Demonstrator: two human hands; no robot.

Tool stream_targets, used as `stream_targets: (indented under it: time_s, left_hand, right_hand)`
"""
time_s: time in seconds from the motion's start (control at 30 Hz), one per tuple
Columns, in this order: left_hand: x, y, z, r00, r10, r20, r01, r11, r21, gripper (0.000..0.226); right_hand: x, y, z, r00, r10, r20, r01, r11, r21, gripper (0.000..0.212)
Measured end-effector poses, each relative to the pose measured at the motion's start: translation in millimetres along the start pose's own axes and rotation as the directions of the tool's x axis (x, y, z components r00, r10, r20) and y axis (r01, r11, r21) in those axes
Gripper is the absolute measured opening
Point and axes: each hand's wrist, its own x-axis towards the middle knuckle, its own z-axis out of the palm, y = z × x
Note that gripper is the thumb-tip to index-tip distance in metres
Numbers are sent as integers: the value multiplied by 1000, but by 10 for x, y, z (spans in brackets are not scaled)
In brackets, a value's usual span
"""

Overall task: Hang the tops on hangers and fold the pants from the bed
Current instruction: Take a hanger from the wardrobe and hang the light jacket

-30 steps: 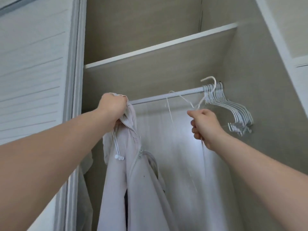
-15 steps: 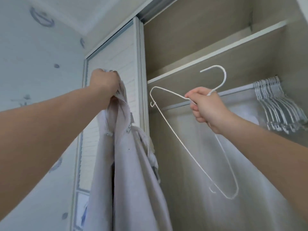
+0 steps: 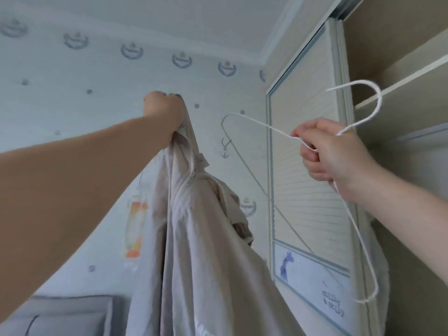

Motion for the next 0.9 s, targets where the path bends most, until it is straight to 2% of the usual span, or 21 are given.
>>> stream_targets:
  time_s: [0.13,0.2,0.23,0.27,0.3,0.33,0.37,0.4,0.47,0.53,0.6,0.7,0.73,0.77,0.8,0.83,0.87,0.9]
  left_hand:
    - [-50,24,-926,992,-3,-123,17,993,119,33]
    - [-11,123,-1384,985,-7,-173,27,993,116,34]
    - [1,185,-1612,985,-5,-174,36,984,177,33]
    - [18,268,-1853,984,4,-178,58,940,337,32]
    - [40,314,-2129,986,57,-157,29,869,494,31]
    - [47,338,-2370,982,148,-119,-2,632,775,31]
    - [75,371,-2621,977,202,-71,-25,435,900,27]
    - [90,394,-2874,978,202,-57,-14,334,942,25]
    - [94,408,-3337,979,203,-19,-32,245,969,35]
    - [57,367,-3766,971,235,47,-93,191,977,42]
    - [1,326,-4166,970,210,122,-154,144,977,46]
    - [-7,206,-4705,982,125,142,-154,89,984,46]
    - [-12,149,-4877,988,108,112,-120,72,990,41]
    - [-40,95,-5072,992,103,68,-78,97,992,32]
    - [-70,34,-5245,997,72,2,-19,230,973,21]
    - [-124,-35,-5393,995,4,-95,83,449,890,13]
    - [-183,-140,-5583,996,-26,-81,83,515,853,19]
    - [-225,-240,-5763,998,-10,-67,63,469,881,26]
  right_hand:
    - [-336,6,672,989,79,126,-93,989,111,20]
    - [-451,-67,1011,980,100,173,-129,978,162,19]
    - [-499,-119,1186,976,104,192,-139,973,181,18]
    - [-547,-178,1365,972,102,213,-145,969,198,17]
    - [-594,-242,1550,966,96,238,-149,966,213,17]
    - [-642,-310,1738,960,89,264,-152,961,230,17]
    - [-693,-383,1929,954,81,288,-157,955,251,16]
    - [-754,-456,2126,947,74,312,-164,947,274,16]
    - [-903,-593,2526,933,55,355,-179,928,327,17]
    - [-1087,-710,2942,919,45,391,-206,901,382,19]
    - [-1304,-789,3358,904,41,425,-241,870,429,20]
    - [-1657,-834,3960,878,22,478,-288,821,492,21]
    - [-1781,-834,4144,867,21,498,-308,808,502,23]
    - [-1912,-823,4321,855,25,519,-330,798,505,23]
    - [-2048,-801,4484,842,33,538,-353,788,505,23]
    - [-2188,-760,4631,831,43,555,-376,778,503,21]
    - [-2334,-707,4769,818,54,572,-400,769,499,19]
    - [-2480,-642,4889,805,65,590,-424,759,495,17]
